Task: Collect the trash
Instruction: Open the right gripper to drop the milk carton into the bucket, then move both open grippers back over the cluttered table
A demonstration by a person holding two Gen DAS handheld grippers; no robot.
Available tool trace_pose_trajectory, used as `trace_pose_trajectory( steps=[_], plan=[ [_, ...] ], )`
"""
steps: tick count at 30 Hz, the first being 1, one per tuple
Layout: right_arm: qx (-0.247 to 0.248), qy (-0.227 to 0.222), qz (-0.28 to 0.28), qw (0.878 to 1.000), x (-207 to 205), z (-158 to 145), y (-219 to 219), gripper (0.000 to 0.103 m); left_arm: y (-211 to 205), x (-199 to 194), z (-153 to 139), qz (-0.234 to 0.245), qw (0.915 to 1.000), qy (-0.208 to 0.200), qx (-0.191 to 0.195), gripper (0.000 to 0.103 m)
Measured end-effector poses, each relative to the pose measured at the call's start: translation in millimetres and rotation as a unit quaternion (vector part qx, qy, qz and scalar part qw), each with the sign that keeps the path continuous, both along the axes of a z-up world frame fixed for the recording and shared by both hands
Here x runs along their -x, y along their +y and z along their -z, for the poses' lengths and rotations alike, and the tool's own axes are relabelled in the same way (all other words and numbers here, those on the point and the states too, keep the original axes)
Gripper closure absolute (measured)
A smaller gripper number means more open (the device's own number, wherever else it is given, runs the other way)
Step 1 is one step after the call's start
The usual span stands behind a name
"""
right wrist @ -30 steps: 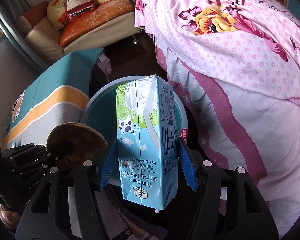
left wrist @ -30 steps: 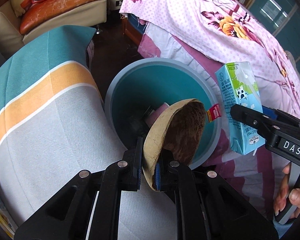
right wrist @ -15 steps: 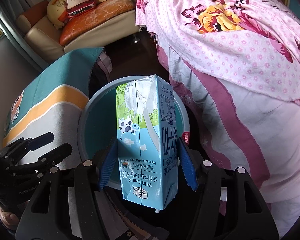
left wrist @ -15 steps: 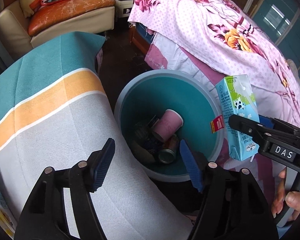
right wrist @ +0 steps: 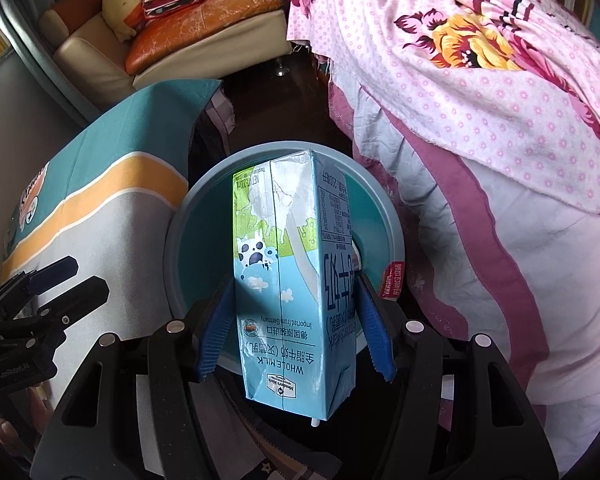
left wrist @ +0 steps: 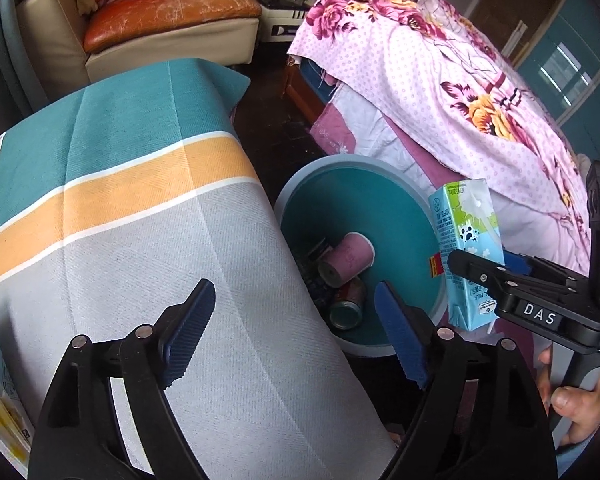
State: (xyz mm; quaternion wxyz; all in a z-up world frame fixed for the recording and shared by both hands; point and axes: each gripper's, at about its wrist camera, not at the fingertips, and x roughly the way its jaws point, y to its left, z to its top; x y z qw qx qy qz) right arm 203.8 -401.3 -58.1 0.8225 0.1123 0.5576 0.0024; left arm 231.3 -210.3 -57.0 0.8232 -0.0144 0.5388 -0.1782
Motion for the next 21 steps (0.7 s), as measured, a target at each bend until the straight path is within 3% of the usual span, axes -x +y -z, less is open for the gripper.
trace_pose_trajectory(
  steps=[5,9,21],
  plan=[
    [-0.001,0.011,-0.007,1.0,-2,2,9,0.045,10,3,-3,-0.004,1.0,-0.002,0.004,0.016],
    [0.006,0.009,-0.01,1.0,2,-3,16,0.034,21,9,-3,-0.009,0.9999,0.002,0.009,0.016],
    [0.016,-0.002,-0.036,0.999,19,-31,60,0.03,80,42,-24,-0.042,0.9989,-0.008,0.021,0.016]
  ],
)
